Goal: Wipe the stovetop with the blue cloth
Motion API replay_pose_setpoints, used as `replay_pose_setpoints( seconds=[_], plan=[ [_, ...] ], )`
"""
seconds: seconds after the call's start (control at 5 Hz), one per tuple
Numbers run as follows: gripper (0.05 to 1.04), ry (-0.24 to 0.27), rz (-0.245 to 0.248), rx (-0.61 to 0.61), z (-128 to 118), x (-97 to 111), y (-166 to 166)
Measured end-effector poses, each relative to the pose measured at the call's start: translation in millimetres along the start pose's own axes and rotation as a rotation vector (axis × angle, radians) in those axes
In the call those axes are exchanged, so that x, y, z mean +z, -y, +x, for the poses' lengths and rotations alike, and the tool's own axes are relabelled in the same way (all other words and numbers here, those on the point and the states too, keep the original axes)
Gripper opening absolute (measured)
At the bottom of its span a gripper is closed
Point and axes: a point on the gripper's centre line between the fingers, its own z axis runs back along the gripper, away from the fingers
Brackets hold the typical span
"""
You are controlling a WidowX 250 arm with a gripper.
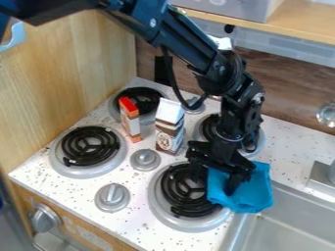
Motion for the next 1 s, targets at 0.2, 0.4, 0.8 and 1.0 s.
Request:
replay_pose_setpoints(
  seconds=[0.2,0.4,0.8,1.0],
  plan=[
    [0.954,-0.005,0.027,0.027,-8,-1,-23],
    [0.709,-0.019,0.03,0.071,-11,-9,-43],
    [0.428,-0.037,0.033,0.077,-23,-5,-48],
    [0.717,-0.072,0.048,0.106,-32,-4,-60]
  ],
)
